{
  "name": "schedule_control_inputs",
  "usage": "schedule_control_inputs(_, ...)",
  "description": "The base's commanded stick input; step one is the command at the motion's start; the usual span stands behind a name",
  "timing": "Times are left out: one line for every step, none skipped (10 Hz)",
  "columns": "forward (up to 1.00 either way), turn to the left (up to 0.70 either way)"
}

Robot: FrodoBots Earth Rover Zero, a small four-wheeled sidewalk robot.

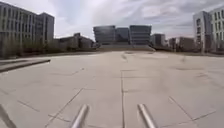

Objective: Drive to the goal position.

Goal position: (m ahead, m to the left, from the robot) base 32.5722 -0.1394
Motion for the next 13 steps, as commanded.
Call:
schedule_control_inputs(0.70, -0.27)
schedule_control_inputs(0.70, -0.27)
schedule_control_inputs(0.70, -0.08)
schedule_control_inputs(0.70, 0.00)
schedule_control_inputs(0.70, 0.00)
schedule_control_inputs(0.70, 0.00)
schedule_control_inputs(0.70, 0.00)
schedule_control_inputs(0.70, 0.00)
schedule_control_inputs(0.70, 0.00)
schedule_control_inputs(0.70, -0.02)
schedule_control_inputs(0.70, -0.20)
schedule_control_inputs(0.70, -0.27)
schedule_control_inputs(0.70, -0.27)
